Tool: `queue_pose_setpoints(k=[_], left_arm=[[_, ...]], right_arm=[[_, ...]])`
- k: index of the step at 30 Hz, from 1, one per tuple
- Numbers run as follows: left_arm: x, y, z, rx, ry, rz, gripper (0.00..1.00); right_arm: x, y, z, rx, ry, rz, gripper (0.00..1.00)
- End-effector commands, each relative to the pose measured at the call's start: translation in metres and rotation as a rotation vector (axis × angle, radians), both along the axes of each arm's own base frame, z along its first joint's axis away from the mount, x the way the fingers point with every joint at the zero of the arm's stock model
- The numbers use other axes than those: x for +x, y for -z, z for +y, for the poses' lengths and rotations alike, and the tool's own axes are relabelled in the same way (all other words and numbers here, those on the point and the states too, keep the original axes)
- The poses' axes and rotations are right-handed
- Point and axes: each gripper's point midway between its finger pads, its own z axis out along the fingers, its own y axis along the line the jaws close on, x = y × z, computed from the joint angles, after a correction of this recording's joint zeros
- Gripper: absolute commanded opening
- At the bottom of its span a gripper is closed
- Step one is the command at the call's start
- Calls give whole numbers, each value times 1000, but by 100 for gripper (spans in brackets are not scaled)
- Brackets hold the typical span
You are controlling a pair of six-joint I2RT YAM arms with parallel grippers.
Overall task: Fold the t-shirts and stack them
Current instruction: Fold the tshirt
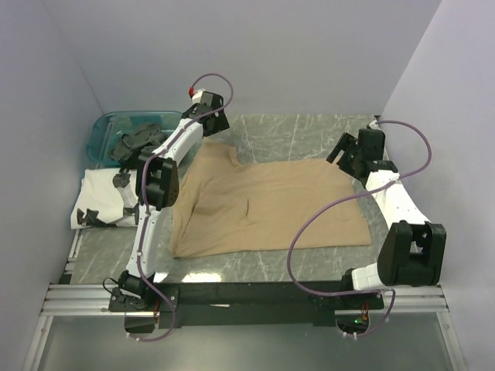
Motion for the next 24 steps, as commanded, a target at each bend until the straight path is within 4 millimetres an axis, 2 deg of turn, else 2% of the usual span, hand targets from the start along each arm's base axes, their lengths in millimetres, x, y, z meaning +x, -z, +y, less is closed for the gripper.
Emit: queue_pose_setpoints(k=[1,2,3,7,10,17,19,22,24], left_arm=[[19,-17,14,112,-35,-107,100],[23,-21,15,120,-40,-119,99],[24,-5,17,143,-41,-90,99],[31,18,15,177,-14,-82,94],[33,32,17,188,-23,-72,86],[33,55,15,183,-15,-43,59],[30,59,18,186,-25,-24,55],[18,69,18,183,-14,20,42],[14,66,19,182,-17,29,38]], right_arm=[[9,-2,1,11,-24,-24,88],[9,1,0,11,-23,-15,88],[9,2,0,11,-23,-9,88],[8,11,0,14,-20,12,87],[9,14,1,20,-28,17,87],[10,18,5,45,-47,23,85],[10,17,5,45,-48,21,85],[10,15,5,47,-48,16,84],[11,14,4,51,-44,11,84]])
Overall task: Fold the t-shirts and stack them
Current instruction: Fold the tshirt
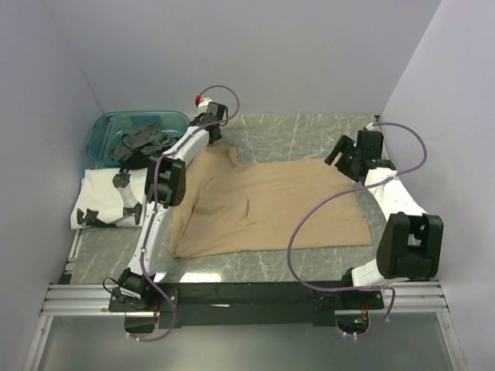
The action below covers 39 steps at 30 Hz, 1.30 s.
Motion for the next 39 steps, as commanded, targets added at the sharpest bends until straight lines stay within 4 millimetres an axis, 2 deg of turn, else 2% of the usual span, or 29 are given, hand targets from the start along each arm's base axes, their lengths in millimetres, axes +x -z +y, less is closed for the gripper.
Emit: queue_pose_setpoints(k=[1,7,8,10,13,14,15,16,17,18,19,20,21,23,24,25,30,35,37,39], left_arm=[[-12,1,-2,-18,-2,36,34],[-30,12,6,23,-3,116,15],[-33,12,5,21,5,125,0],[-33,9,1,11,38,123,0],[-30,-10,-6,-20,75,75,0],[-26,-29,-7,-33,80,36,0],[-24,-37,-10,-47,94,15,0],[-24,-42,-12,-52,104,1,0],[-20,-61,-15,-69,115,-43,1],[-19,-67,-18,-79,131,-56,0],[-20,-70,-19,-85,138,-62,0],[-18,-82,-21,-95,145,-90,0],[-19,-84,-22,-96,153,-94,0],[-21,-90,-23,-106,166,-103,0],[-21,-92,-25,-109,174,-107,0],[-24,-89,-26,-113,184,-96,0],[-34,-94,-24,-94,199,-96,0],[-44,-99,-23,-103,204,-100,0],[-49,-95,-24,-112,210,-90,0],[-51,-101,-26,-125,221,-97,0]], right_arm=[[8,-8,-3,0,-1,-42,84],[7,-4,-6,2,12,-23,84],[6,-3,-6,-1,16,-19,84],[7,-2,-6,3,21,-14,84],[14,-2,-11,-15,33,-5,83],[14,-1,-12,-21,32,10,83],[18,8,-16,-34,47,42,83],[28,-1,-19,-45,53,31,83],[31,3,-22,-56,61,53,83],[37,17,-26,-66,74,93,83],[49,8,-37,-106,113,83,83],[51,12,-42,-124,127,107,83],[64,16,-47,-144,139,115,83],[72,22,-61,-191,183,148,83],[86,28,-65,-204,193,160,83],[92,30,-71,-220,206,167,83],[124,60,-81,-258,197,254,78],[139,75,-84,-271,177,278,72],[139,83,-85,-273,170,293,70],[135,93,-83,-271,165,323,68]])
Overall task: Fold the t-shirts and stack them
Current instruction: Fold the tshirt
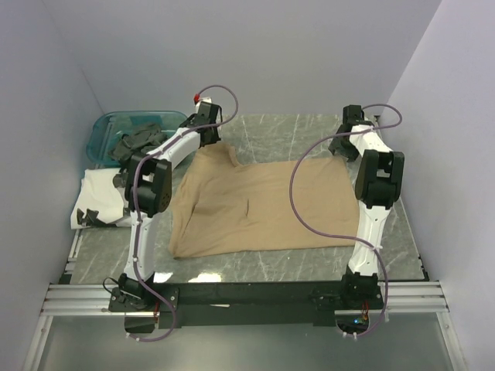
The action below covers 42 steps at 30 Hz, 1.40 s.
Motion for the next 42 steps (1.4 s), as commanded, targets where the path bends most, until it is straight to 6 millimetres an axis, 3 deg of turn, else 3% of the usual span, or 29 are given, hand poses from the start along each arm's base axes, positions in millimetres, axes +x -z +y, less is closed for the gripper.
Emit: queue_pose_setpoints(k=[1,4,12,19,26,31,34,35,37,38,40,42], left_arm=[[-2,-47,-8,-47,38,-90,0],[-9,-45,-6,-44,37,-82,0],[-28,-53,-7,-67,58,-88,0],[-47,-73,-10,-94,80,-117,0],[-70,-80,-16,-115,95,-124,0],[-86,-88,-13,-117,83,-134,0],[-98,-91,-11,-129,78,-136,0],[-103,-87,-12,-135,79,-132,0],[-109,-93,-11,-144,78,-143,0],[-112,-94,-12,-151,78,-144,0],[-121,-92,-10,-152,76,-135,0],[-130,-86,-9,-154,70,-120,0]], right_arm=[[1,-10,-7,-27,-1,11,67],[-3,-1,-3,-5,-5,34,65],[-5,0,-2,-3,-33,45,50],[-5,0,0,-7,-63,50,26],[-6,0,-1,-20,-69,55,7],[-8,-10,1,-20,-76,29,3],[-4,-25,7,-26,-103,-35,2],[-10,-21,10,-26,-109,-21,2],[-11,-31,11,-40,-102,-51,0],[-18,-27,11,-51,-98,-38,0],[-21,-40,11,-54,-83,-76,0],[-32,-39,8,-63,-59,-69,0]])
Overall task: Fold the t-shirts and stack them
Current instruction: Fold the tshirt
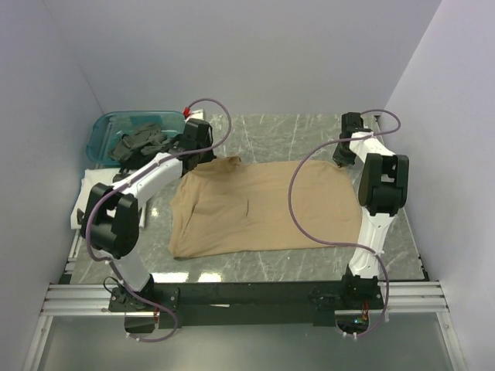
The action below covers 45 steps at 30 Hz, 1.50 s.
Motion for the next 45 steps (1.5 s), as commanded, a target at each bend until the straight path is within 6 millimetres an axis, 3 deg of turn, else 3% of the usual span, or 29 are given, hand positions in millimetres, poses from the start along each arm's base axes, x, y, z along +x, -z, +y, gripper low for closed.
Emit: queue_pose_setpoints(k=[1,3,4,9,10,11,13,15,18,28,32,45], left_arm=[[-11,-29,-3,-54,-12,-71,0],[-23,-22,-4,-59,-10,-54,0],[-27,-27,-3,-70,-9,-65,0],[-55,-22,1,-86,-31,-44,0],[-61,-30,4,-100,-36,-59,0],[-70,-23,5,-111,-45,-43,0],[-82,-31,4,-155,-41,-55,0],[-98,-21,4,-188,-50,-21,0],[-117,-25,9,-233,-66,-19,0],[-153,-36,18,-302,-123,-11,0],[-171,-24,24,-291,-148,26,0],[-203,-15,26,-344,-132,60,0]], right_arm=[[6,-56,-5,-42,45,-159,0],[-6,-52,-6,-47,57,-146,0],[-9,-61,-6,-47,64,-166,0],[-32,-66,-11,-70,99,-156,0],[-35,-73,-13,-82,110,-166,0],[-41,-71,-13,-84,111,-158,0],[-46,-78,-13,-85,115,-170,0],[-54,-76,-12,-82,115,-164,0],[-63,-81,-11,-76,118,-175,0],[-82,-99,-18,-119,140,-185,0],[-91,-100,-17,-119,143,-183,0],[-110,-103,-17,-122,143,-174,0]])
